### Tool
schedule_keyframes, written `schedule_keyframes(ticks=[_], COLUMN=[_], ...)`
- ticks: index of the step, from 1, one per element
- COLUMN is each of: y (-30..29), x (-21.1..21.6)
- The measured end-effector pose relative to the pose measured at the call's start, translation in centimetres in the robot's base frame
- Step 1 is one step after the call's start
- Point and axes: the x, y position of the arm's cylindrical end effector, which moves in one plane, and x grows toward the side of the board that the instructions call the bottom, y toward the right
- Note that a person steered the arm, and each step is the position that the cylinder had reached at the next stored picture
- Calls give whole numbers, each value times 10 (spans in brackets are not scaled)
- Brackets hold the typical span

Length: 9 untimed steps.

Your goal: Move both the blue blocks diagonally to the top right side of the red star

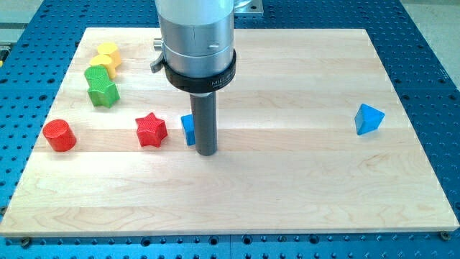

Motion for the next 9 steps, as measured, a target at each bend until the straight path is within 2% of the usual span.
schedule_keyframes(ticks=[1,2,3,4,5,6,7,9], y=[74,164,282,365,372,307,311,289], x=[-2,-65,-82,-62,-44,-14,25,-32])
